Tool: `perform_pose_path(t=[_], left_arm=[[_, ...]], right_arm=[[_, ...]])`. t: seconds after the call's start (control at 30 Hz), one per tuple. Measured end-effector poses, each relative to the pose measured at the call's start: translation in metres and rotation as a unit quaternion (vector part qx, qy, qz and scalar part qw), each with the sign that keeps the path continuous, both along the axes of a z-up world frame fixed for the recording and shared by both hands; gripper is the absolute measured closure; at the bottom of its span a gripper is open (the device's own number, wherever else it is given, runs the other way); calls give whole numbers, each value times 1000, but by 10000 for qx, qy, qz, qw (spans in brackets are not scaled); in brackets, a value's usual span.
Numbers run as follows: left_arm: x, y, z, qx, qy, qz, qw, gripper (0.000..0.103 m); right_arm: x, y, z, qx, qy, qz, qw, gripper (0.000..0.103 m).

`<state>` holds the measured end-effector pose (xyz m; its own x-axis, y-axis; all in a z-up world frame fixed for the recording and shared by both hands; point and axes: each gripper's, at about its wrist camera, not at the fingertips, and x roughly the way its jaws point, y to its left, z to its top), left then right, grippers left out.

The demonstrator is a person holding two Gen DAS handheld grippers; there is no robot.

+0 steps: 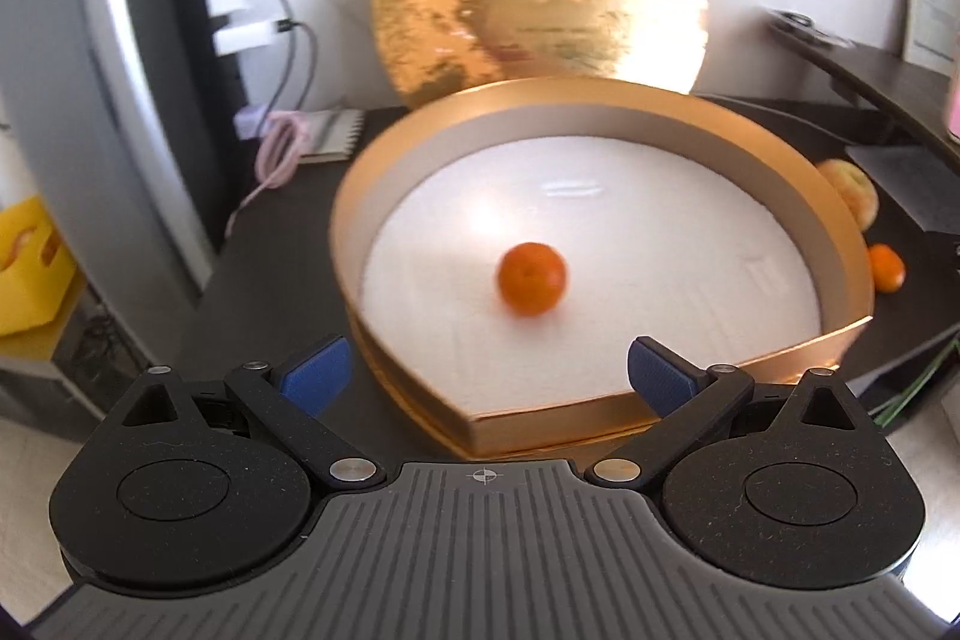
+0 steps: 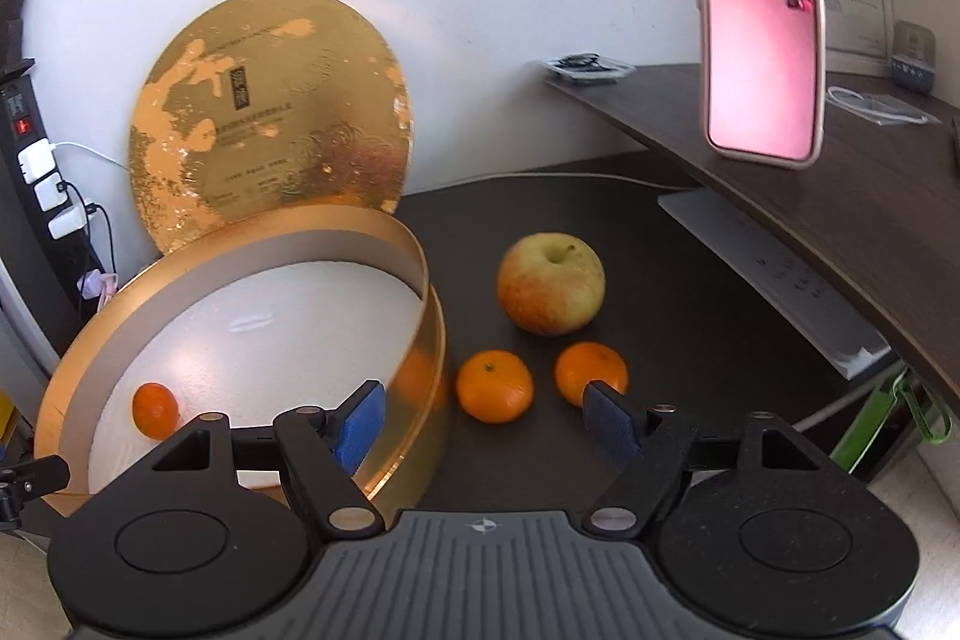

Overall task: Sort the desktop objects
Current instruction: 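Return the right gripper to the remaining mandarins and grasp one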

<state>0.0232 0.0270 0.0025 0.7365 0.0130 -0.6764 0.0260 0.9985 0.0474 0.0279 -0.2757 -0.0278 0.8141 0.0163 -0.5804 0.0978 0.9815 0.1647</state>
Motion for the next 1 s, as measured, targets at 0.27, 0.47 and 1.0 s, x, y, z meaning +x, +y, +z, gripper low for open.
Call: perform_pose_path(t=[0.27, 0.47, 1.0], left_arm=[[13, -15, -1, 112, 51, 63, 9999, 2], [23, -27, -4, 165, 106, -23, 9998, 2], [46, -41, -12, 231, 244, -96, 9994, 2]], right_arm=[[14, -19, -19, 42, 102, -199, 9997, 35], [34, -32, -33, -24, 156, -310, 9994, 42], [77, -55, -64, 178, 491, -448, 9976, 44]])
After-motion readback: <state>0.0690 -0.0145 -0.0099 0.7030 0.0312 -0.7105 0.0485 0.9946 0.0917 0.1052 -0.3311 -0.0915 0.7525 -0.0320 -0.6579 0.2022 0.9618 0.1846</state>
